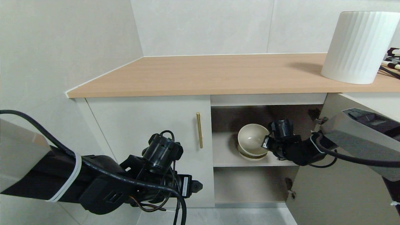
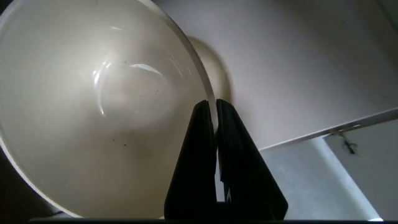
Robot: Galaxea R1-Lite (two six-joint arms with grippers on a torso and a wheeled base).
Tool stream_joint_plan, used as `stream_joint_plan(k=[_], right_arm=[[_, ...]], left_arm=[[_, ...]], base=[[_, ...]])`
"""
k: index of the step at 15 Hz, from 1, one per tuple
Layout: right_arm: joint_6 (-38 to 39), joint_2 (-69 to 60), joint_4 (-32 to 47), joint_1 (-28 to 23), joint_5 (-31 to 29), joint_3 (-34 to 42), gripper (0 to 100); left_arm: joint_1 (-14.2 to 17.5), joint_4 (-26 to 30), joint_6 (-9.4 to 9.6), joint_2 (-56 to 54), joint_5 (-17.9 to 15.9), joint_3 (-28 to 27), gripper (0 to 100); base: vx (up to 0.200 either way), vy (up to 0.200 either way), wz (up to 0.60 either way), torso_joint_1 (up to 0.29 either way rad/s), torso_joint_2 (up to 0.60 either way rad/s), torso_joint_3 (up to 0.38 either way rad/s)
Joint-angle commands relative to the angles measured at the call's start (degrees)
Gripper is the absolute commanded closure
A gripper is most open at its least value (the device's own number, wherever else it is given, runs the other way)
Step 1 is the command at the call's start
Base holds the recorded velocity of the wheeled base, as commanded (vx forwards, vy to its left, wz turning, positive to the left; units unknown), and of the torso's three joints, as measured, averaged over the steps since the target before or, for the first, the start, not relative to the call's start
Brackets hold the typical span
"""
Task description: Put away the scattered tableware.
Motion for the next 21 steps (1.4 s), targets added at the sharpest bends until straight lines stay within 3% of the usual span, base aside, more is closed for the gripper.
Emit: stream_joint_plan(k=[1, 9, 10, 17, 21], right_arm=[[0.0, 1.5, 0.2, -0.2, -0.1, -0.6, 100], [-0.1, 1.9, 0.2, -0.2, -0.1, -0.7, 100], [-0.2, 1.9, 0.3, -0.2, 0.0, -0.6, 0], [-0.2, 0.6, 0.4, 0.1, 0.2, 0.6, 0], [-1.5, -16.1, 3.4, 2.9, 1.7, 13.2, 0]], left_arm=[[0.0, 0.0, -0.03, 0.2, 0.0, -0.1, 0], [0.0, 0.0, -0.03, 0.1, 0.0, -0.1, 0], [0.0, 0.0, -0.03, 0.2, 0.0, -0.1, 0], [0.0, 0.0, -0.12, 0.0, 0.0, -0.1, 0], [0.9, 0.2, -0.29, -8.2, 0.9, 0.7, 0]], base=[[0.000, 0.000, 0.00, 0.000, 0.00, 0.000], [0.000, 0.000, 0.00, 0.000, 0.00, 0.000], [0.000, 0.000, 0.00, 0.000, 0.00, 0.000], [0.000, 0.000, 0.00, 0.000, 0.00, 0.000], [0.000, 0.000, 0.00, 0.000, 0.00, 0.000]])
